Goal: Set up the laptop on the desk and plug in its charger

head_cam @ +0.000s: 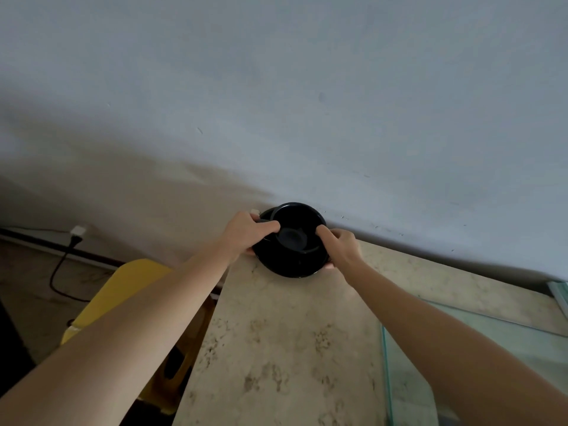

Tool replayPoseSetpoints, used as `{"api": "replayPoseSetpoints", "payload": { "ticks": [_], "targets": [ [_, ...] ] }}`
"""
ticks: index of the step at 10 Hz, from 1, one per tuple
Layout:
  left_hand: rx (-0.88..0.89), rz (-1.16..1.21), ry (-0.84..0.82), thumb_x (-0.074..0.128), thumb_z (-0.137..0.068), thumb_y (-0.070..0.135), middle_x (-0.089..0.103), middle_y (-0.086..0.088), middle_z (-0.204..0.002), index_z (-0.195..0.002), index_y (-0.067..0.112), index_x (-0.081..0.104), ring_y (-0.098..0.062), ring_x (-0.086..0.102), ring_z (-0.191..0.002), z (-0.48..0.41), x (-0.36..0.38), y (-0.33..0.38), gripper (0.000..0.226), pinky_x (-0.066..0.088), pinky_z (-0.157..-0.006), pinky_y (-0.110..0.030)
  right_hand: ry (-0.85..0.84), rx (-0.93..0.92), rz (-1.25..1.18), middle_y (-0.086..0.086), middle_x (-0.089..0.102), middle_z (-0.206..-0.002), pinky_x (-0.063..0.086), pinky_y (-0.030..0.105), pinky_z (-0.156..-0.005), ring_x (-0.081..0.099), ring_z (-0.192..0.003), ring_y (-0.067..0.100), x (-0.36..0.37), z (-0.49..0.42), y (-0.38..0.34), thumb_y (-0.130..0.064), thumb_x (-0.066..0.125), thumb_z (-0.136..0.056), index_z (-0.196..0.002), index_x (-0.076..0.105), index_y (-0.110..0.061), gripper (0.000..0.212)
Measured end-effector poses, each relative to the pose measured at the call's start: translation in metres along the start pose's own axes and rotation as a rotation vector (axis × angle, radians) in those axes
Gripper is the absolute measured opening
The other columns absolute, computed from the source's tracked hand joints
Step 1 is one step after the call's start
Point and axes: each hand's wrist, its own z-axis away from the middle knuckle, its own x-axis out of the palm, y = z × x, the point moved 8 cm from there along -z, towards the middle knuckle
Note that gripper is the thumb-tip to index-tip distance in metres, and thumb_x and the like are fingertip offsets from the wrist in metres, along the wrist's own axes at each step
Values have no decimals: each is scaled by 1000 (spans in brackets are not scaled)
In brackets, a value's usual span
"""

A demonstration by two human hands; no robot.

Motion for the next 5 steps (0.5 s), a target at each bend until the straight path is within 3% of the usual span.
{"api": "replayPoseSetpoints", "payload": {
  "ticks": [1, 2, 3, 4, 5],
  "targets": [
    [9, 46, 2, 70, -77, 27, 71, -12, -94, -93, 8, 67, -23, 69, -86, 1, -1, 0, 25, 60, -74, -40, 12, -28, -7, 4, 54, -65, 59, 38, -57, 61, -62, 21, 0, -1, 0, -52, 48, -61, -83, 64, -1, 58],
    [51, 127, -63, 69, -83, 33, 69, -1, -97, -96, 21, 64, -15, 67, -93, 14, -2, 0, 19, 59, -65, -24, 34, -36, -56, 4, 59, -71, 59, 42, -64, 67, -66, 25, -2, 5, 5, -59, 47, -70, -81, 63, -11, 53],
    [70, 132, -88, 63, -87, 37, 62, 6, -107, -116, 20, 58, -11, 61, -99, 34, -7, -7, 33, 55, -67, -20, 49, 13, -169, 6, 65, -84, 57, 33, -54, 68, -58, 20, -7, 18, 16, -60, 44, -78, -89, 61, -22, 43],
    [60, 54, -53, 60, -88, 41, 55, 2, -125, -135, 16, 45, -10, 55, -103, 52, -14, -15, 55, 51, -82, -26, 39, 81, -304, 7, 60, -86, 59, 36, -60, 62, -64, 19, -12, 34, 24, -56, 43, -88, -102, 57, -17, 44],
    [129, 20, -60, 59, -88, 44, 50, 3, -136, -140, 19, 39, -6, 51, -108, 81, -10, -12, 61, 44, -85, -22, 32, 130, -389, 7, 57, -93, 56, 39, -68, 59, -72, 20, -11, 66, 40, -48, 43, -93, -107, 55, -13, 39]
  ]
}}
